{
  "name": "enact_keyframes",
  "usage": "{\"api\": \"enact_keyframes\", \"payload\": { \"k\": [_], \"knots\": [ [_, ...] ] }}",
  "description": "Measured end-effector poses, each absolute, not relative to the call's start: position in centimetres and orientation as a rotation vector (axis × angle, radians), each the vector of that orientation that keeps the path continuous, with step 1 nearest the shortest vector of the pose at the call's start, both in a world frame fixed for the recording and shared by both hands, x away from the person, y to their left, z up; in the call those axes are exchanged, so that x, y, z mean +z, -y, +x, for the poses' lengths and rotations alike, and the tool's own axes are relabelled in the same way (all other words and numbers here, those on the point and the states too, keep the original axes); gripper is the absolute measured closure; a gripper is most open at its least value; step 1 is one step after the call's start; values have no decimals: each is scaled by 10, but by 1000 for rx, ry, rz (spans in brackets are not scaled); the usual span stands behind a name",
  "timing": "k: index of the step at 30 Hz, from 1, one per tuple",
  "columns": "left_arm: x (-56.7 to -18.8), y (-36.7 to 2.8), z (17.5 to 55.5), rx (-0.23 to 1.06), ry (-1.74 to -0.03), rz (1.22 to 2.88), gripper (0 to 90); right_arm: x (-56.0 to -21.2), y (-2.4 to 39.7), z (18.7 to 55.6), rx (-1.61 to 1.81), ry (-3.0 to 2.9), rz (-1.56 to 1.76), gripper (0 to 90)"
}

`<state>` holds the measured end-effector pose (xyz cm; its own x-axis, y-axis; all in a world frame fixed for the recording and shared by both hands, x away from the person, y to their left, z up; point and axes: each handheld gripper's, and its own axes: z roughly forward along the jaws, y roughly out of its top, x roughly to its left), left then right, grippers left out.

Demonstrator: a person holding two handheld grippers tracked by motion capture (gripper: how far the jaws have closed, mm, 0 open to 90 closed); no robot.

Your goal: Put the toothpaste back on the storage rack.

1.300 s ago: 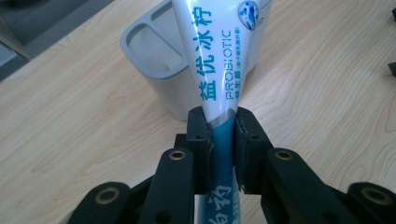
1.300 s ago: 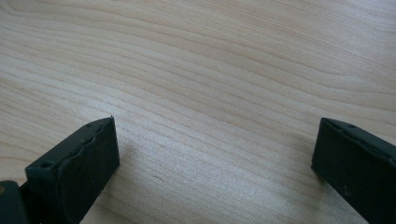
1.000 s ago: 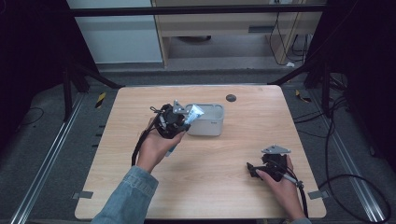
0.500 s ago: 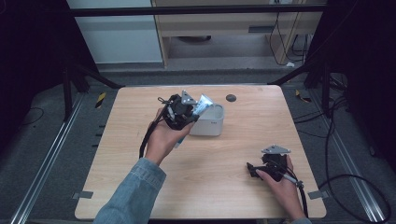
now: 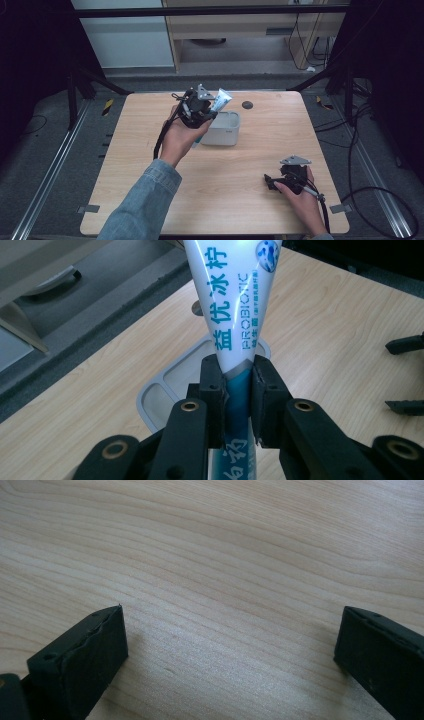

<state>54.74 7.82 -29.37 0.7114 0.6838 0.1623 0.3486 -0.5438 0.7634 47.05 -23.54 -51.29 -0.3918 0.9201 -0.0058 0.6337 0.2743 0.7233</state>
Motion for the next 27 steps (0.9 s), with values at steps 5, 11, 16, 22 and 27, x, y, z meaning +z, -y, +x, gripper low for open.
{"api": "enact_keyframes", "payload": {
  "k": [5,11,16,22,27],
  "knots": [
    [-293,-77,549,590,-785,2165,777,-513,235,470,904,-2124,1401,8],
    [-290,-74,549,595,-779,2144,777,-513,235,471,904,-2123,1400,8],
    [-287,-67,546,633,-751,2154,777,-513,235,470,903,-2123,1402,8],
    [-280,-65,548,613,-757,2110,777,-513,235,470,907,-2126,1399,8],
    [-276,-64,552,614,-769,2073,778,-513,235,470,903,-2128,1394,8]
  ]
}}
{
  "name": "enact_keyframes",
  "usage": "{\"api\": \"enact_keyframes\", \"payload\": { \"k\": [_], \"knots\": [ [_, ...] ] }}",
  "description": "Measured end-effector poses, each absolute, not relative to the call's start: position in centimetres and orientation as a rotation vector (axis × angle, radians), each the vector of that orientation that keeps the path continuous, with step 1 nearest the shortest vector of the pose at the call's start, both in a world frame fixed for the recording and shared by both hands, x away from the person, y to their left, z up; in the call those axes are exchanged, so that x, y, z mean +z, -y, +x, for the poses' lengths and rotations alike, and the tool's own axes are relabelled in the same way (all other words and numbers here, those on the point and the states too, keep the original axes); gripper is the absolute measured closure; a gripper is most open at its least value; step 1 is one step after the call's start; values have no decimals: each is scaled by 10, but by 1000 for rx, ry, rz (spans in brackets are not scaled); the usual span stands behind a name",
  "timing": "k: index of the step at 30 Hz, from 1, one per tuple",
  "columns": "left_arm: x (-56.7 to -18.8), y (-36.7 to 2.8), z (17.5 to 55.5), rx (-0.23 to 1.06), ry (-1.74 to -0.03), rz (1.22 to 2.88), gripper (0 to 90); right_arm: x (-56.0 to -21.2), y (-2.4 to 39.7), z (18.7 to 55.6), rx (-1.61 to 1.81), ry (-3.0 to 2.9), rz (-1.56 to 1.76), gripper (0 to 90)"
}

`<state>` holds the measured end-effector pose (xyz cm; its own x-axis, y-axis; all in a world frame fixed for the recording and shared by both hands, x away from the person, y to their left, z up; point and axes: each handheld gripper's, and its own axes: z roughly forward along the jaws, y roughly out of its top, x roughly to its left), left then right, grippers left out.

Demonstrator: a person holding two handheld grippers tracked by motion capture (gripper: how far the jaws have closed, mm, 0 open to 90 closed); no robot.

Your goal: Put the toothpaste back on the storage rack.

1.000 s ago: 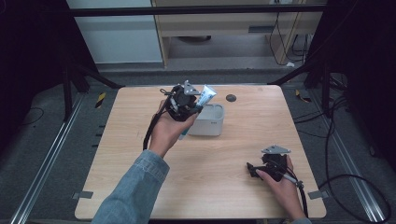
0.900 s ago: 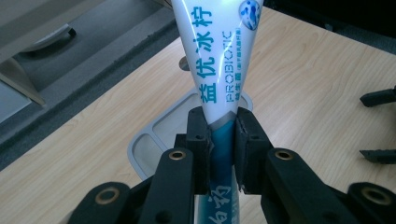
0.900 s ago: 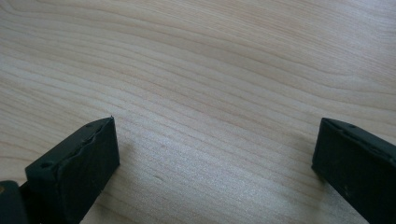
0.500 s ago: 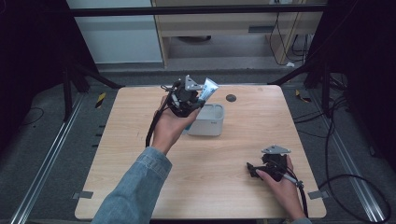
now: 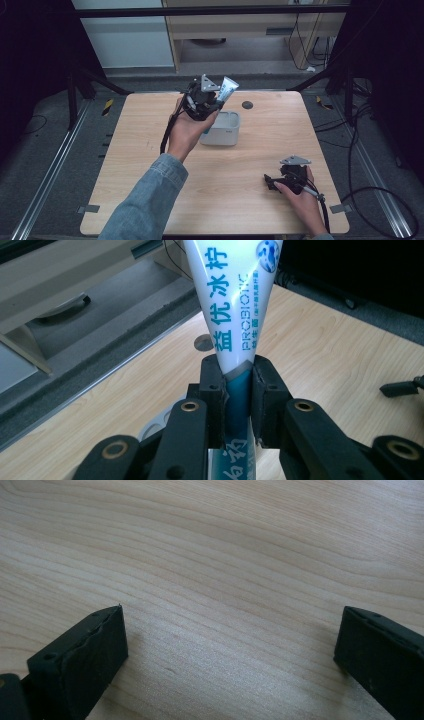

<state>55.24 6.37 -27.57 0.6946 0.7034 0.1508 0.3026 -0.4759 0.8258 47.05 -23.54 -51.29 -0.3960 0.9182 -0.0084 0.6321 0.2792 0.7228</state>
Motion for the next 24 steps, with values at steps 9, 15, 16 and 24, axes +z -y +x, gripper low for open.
{"api": "enact_keyframes", "payload": {
  "k": [9,15,16,24],
  "knots": [
    [-274,-56,564,623,-787,2069,777,-513,235,470,905,-2132,1395,8],
    [-273,-55,571,649,-778,2055,777,-513,235,470,908,-2132,1396,8],
    [-273,-55,572,647,-777,2066,778,-513,235,470,907,-2132,1397,8],
    [-279,-51,580,642,-773,2058,778,-513,235,470,904,-2132,1391,8]
  ]
}}
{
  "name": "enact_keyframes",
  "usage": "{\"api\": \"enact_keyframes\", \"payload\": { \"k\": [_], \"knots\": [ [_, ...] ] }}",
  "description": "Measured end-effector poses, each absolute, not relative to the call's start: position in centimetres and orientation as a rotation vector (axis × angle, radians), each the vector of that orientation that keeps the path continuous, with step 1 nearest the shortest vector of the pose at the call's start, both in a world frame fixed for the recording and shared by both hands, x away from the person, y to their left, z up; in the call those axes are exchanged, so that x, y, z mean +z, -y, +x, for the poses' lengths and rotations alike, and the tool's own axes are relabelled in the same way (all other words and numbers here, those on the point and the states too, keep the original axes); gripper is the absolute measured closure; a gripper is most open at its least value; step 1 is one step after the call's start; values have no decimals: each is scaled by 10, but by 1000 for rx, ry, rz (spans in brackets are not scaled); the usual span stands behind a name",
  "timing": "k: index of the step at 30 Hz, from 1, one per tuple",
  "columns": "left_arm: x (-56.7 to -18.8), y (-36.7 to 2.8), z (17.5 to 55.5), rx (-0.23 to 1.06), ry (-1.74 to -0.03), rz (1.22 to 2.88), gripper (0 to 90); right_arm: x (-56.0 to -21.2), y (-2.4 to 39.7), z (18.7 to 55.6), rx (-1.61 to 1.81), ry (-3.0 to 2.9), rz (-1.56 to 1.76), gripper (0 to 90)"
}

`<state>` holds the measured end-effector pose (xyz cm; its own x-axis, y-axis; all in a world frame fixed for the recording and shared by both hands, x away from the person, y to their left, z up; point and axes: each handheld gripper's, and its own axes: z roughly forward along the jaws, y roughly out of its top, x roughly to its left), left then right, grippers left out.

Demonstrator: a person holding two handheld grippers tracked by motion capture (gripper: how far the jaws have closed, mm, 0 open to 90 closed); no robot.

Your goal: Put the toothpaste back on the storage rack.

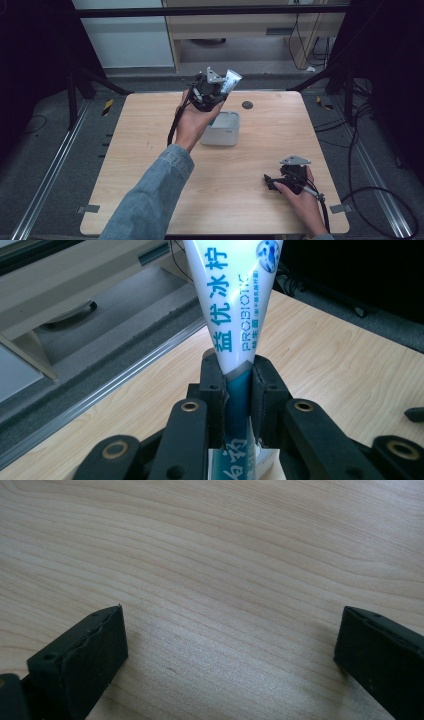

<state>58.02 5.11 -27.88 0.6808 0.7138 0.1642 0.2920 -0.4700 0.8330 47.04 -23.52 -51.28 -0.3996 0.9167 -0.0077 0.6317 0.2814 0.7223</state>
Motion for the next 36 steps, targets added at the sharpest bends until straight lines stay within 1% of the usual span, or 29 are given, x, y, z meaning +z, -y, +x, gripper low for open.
{"api": "enact_keyframes", "payload": {
  "k": [7,12,26,36],
  "knots": [
    [-280,-48,583,646,-706,1993,778,-513,235,470,906,-2132,1391,8],
    [-281,-44,586,651,-693,1963,777,-513,235,470,906,-2131,1391,8],
    [-284,-41,591,667,-694,1895,778,-513,235,471,906,-2134,1386,8],
    [-294,-43,598,660,-707,1833,778,-513,235,470,910,-2134,1390,7]
  ]
}}
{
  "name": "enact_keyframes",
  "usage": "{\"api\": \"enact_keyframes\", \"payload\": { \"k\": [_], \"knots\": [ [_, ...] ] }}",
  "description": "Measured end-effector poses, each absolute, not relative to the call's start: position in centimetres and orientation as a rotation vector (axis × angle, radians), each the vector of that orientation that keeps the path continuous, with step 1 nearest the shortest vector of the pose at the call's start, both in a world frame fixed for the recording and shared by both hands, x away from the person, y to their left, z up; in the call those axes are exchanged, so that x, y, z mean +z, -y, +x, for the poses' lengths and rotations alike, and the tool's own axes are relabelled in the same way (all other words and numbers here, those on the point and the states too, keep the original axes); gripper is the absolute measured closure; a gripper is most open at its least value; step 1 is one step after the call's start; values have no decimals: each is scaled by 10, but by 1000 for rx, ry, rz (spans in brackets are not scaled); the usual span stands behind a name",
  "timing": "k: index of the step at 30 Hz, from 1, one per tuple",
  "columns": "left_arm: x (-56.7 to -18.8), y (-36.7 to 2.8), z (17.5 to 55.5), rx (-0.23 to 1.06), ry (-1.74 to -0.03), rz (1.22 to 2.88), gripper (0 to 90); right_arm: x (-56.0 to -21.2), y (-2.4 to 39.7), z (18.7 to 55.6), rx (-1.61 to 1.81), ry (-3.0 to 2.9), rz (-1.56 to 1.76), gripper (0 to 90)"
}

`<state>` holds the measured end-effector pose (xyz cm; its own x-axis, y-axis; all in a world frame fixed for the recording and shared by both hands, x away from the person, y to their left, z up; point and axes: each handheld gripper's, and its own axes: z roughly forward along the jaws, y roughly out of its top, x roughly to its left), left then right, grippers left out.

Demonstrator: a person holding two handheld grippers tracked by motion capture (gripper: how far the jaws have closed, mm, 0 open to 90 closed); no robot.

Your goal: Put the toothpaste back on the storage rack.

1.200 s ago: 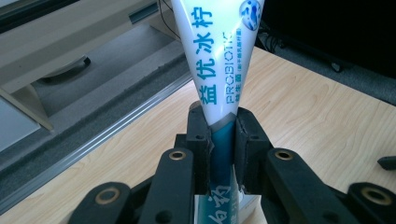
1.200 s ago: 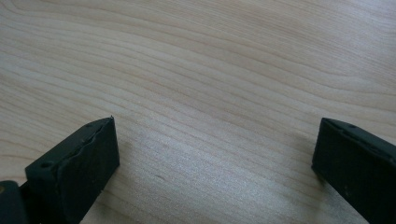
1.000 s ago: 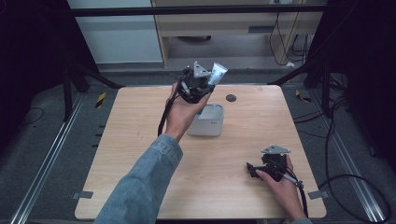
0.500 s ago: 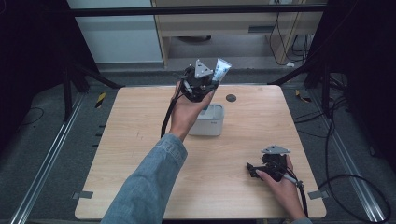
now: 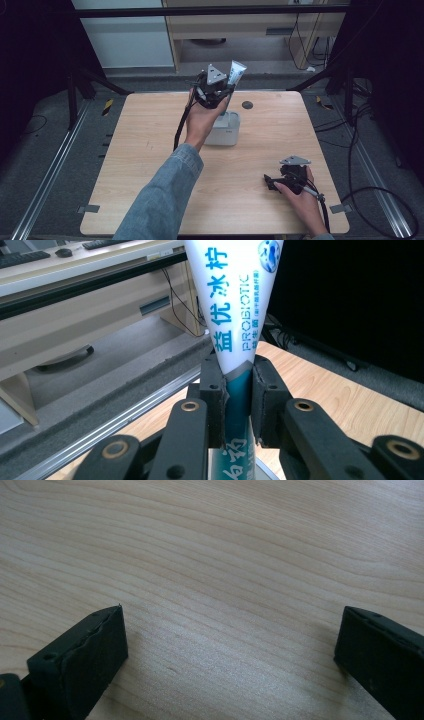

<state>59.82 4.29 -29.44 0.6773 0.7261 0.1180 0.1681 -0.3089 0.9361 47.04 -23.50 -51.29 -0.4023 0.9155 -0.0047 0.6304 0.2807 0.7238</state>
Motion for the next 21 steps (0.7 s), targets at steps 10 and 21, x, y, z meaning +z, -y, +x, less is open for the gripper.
{"api": "enact_keyframes", "payload": {
  "k": [10,21],
  "knots": [
    [-307,-50,608,661,-736,1800,778,-513,235,470,908,-2134,1390,7],
    [-319,-54,611,665,-756,1777,778,-513,235,470,907,-2136,1388,7]
  ]
}}
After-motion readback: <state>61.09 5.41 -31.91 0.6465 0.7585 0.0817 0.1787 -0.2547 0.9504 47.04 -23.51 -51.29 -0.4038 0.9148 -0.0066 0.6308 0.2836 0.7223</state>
